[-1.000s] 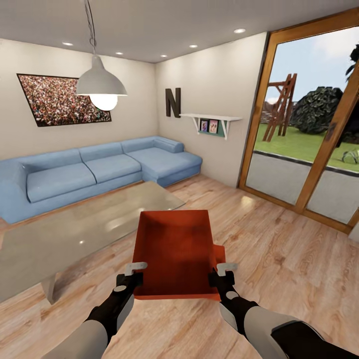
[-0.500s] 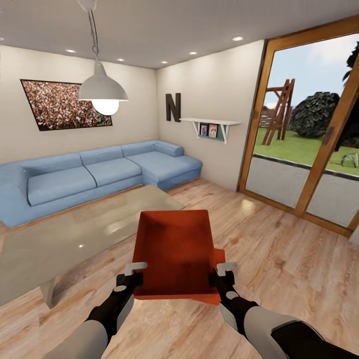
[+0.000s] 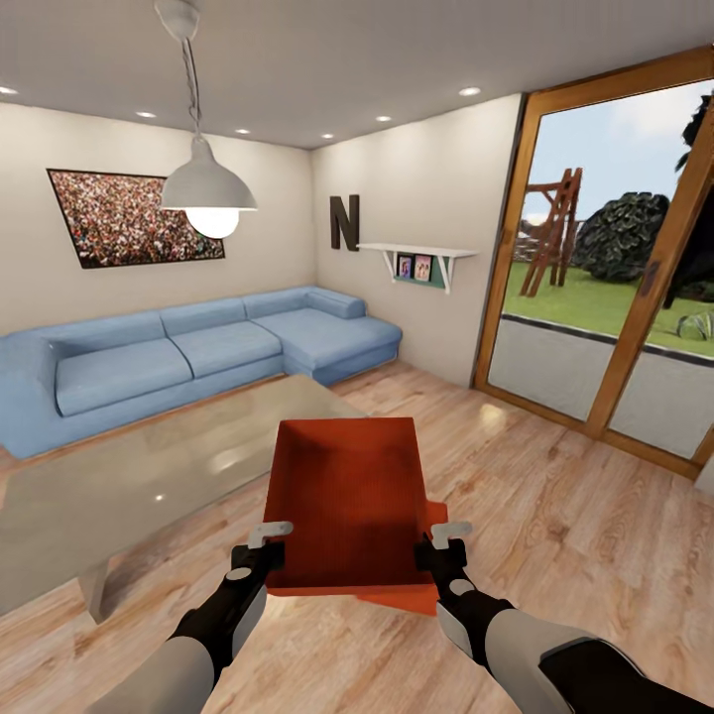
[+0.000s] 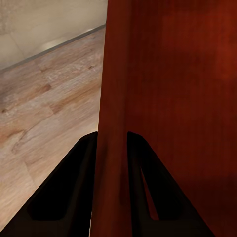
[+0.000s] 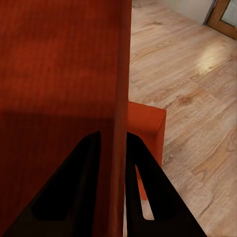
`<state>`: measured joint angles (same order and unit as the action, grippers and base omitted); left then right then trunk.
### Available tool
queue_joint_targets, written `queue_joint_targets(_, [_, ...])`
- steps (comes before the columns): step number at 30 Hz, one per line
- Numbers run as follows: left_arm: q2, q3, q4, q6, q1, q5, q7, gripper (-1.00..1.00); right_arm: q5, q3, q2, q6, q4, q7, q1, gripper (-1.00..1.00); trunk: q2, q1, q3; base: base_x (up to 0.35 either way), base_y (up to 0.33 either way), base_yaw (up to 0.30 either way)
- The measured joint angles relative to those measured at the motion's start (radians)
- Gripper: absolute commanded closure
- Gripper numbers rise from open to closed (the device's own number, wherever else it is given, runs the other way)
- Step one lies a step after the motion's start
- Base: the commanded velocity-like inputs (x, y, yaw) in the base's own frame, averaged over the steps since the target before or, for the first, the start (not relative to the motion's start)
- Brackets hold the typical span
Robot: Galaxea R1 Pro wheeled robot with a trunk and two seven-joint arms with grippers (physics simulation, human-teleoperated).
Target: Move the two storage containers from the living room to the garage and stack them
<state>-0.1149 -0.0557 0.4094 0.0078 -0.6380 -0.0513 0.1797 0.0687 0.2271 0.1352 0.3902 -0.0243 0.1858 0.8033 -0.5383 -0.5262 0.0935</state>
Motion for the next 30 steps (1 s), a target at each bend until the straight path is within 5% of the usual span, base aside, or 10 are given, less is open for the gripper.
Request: queue_joint_targets(30, [-0.001,0.001,0.001,0.0,0.0,0.0,0.001,1.0,0.0,0.0,-0.001,0.001,0.0,0.0,0.0,1.0,0.0,0.0,-0.03,0.0,0.0,0.0])
